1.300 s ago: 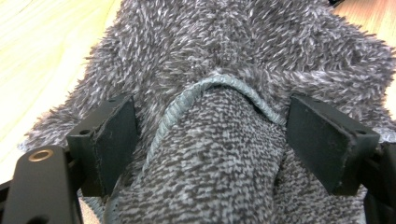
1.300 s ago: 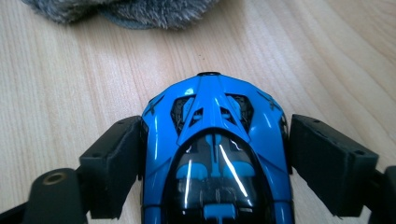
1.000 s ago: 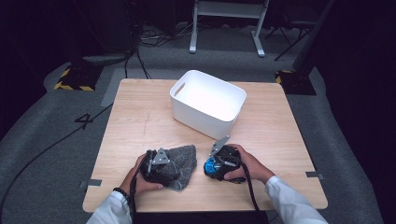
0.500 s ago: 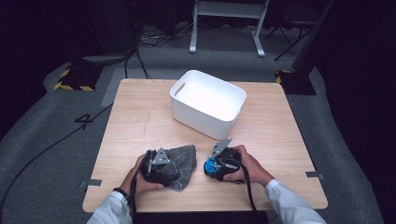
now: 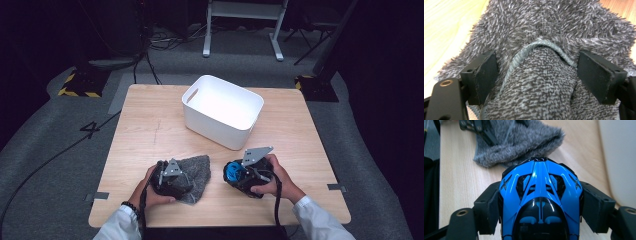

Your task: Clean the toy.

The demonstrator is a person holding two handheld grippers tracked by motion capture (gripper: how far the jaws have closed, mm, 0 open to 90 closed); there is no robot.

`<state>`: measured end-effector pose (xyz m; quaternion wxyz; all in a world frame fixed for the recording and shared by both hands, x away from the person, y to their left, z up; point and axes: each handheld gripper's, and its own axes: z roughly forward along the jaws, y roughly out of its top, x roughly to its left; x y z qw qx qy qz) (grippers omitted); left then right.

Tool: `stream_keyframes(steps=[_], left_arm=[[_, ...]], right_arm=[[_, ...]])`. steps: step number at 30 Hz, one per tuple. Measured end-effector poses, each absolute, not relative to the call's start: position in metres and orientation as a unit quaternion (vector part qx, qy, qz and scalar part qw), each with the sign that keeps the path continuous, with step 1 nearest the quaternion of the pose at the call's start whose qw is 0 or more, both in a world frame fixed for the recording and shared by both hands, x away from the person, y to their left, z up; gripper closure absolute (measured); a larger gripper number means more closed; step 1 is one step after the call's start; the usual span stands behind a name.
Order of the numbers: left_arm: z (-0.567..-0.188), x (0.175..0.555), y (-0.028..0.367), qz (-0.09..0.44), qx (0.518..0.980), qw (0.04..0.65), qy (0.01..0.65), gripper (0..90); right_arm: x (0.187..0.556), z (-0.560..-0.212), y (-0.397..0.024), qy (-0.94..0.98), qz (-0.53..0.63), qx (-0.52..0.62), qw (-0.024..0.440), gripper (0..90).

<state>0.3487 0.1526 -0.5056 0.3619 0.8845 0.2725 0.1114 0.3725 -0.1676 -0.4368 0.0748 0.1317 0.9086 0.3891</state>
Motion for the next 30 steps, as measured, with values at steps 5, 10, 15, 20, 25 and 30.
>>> stream_keyframes(steps=[5,10,15,20,25,30], left_arm=[[-0.504,0.349,0.151,0.112,0.888,0.354,0.272,18.6],[-0.497,0.350,0.147,0.112,0.896,0.344,0.258,44.7],[-0.494,0.350,0.132,0.116,0.900,0.351,0.233,70.0],[-0.483,0.344,0.102,0.122,0.902,0.370,0.187,71.1],[-0.463,0.333,0.078,0.134,0.883,0.425,0.146,71.7],[-0.448,0.329,0.074,0.146,0.845,0.492,0.149,72.7]], right_arm=[[0.369,-0.426,-0.188,0.892,0.421,0.140,0.089,26.5],[0.370,-0.428,-0.201,0.889,0.422,0.148,0.096,26.5],[0.372,-0.432,-0.203,0.888,0.425,0.150,0.092,26.5],[0.369,-0.436,-0.194,0.892,0.421,0.138,0.088,26.5],[0.368,-0.439,-0.181,0.893,0.424,0.128,0.083,26.5],[0.372,-0.436,-0.181,0.871,0.462,0.152,0.067,26.5]])
